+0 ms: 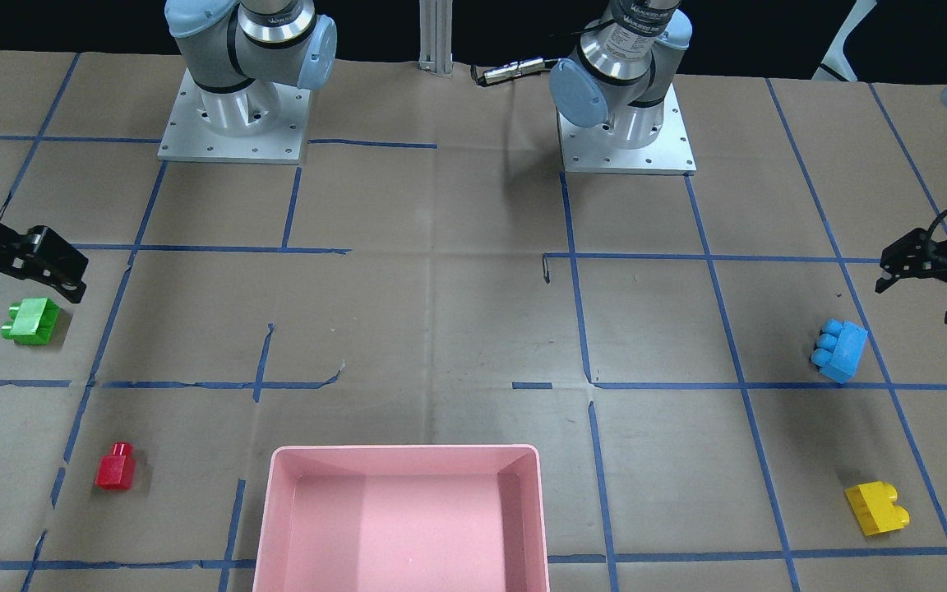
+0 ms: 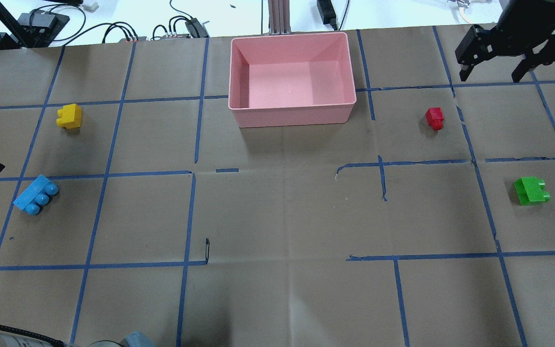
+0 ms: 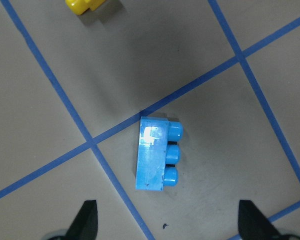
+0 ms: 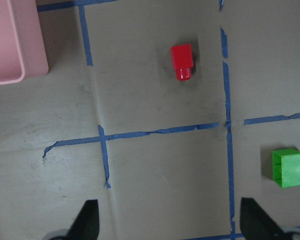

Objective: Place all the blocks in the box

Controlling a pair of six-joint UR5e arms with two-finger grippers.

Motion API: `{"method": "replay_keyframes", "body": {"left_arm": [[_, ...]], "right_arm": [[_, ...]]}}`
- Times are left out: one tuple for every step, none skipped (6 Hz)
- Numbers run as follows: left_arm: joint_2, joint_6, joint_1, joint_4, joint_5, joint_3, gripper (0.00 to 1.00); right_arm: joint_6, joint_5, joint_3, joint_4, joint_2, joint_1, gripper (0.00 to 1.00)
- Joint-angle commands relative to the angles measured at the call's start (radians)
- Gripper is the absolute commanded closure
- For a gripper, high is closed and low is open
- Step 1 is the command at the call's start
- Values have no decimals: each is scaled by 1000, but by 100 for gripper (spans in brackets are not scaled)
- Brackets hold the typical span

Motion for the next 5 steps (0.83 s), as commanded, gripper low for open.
{"method": "replay_keyframes", "body": {"left_arm": [[-58,1,-9,146,-1,-71,1],[-96,0,-7,212,-1,-92,1],[-133,0,-6,269,-27,-115,1],[-164,4,-3,315,-34,-134,1],[-178,16,-1,332,-35,-154,1]], "right_arm": [[-264,-1,5,-141,51,-146,0],[-424,-19,2,-266,132,-177,0],[-430,-7,5,-265,165,-235,0],[-429,-5,66,-265,162,-238,0],[-433,-13,217,-318,141,-243,0]]}}
